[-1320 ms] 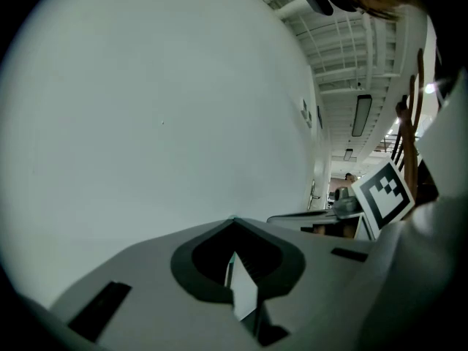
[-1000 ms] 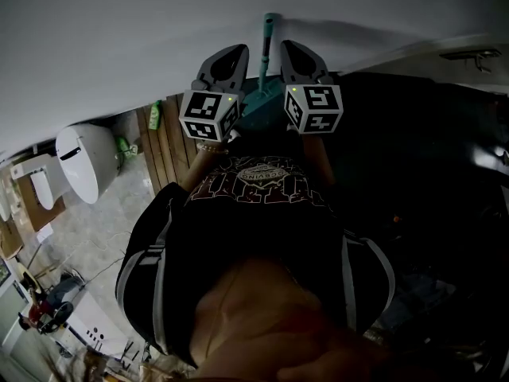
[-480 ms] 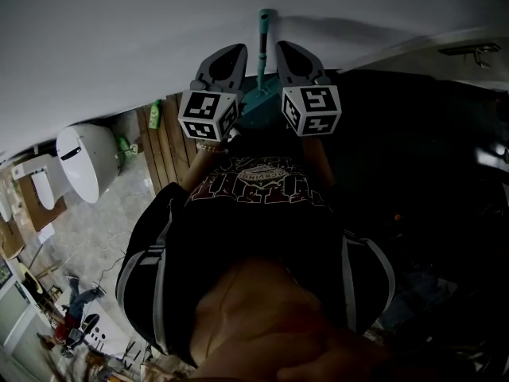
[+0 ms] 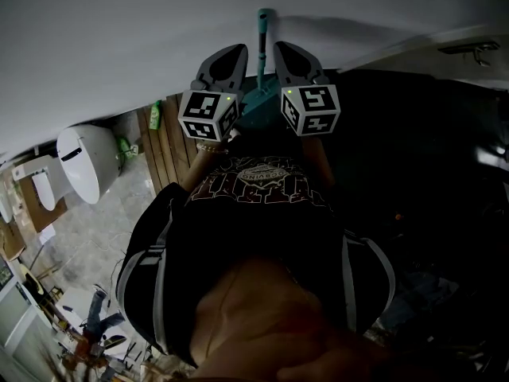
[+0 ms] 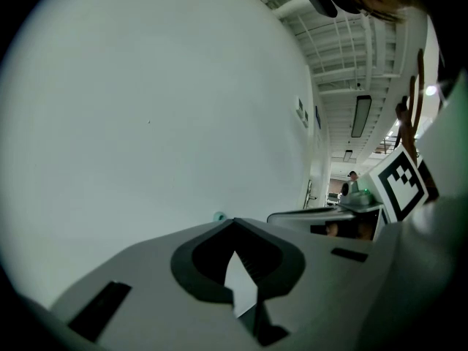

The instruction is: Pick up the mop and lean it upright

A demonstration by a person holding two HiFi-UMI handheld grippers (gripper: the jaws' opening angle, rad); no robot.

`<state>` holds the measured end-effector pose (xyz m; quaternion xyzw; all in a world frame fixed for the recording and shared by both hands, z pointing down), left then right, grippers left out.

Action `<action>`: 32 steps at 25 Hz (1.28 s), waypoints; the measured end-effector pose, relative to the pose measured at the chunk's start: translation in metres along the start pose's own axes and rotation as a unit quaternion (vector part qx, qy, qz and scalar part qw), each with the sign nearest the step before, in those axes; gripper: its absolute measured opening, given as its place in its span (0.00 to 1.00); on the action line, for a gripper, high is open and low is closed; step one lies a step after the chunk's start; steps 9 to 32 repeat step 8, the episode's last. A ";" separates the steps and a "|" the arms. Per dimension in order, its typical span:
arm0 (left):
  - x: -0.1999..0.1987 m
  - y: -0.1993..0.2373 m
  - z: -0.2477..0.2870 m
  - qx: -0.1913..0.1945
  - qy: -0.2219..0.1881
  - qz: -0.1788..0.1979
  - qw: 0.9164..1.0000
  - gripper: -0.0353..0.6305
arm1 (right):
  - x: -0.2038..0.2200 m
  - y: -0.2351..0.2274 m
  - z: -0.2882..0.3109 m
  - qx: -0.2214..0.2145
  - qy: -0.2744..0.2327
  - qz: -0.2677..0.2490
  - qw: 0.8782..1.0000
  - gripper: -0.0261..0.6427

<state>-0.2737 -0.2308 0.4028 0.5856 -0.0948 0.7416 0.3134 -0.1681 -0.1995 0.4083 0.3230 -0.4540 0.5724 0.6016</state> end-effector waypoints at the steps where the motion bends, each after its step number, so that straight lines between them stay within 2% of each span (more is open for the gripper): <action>1: 0.000 -0.001 0.000 0.001 -0.001 0.000 1.000 0.11 | 0.000 0.000 0.000 -0.001 0.000 0.000 1.000 0.07; 32: -0.003 0.000 -0.003 0.003 -0.003 0.000 1.000 0.11 | -0.002 0.001 0.000 -0.002 0.000 -0.003 1.000 0.07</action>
Point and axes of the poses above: the fingertips, and each gripper's own axes: z forward along the fingers, y to its left, x out of its underside, the point moved 4 cm from there along -z, backward along the fingers, and after that the axes turned 5 degrees about y, right-handed, at the moved point
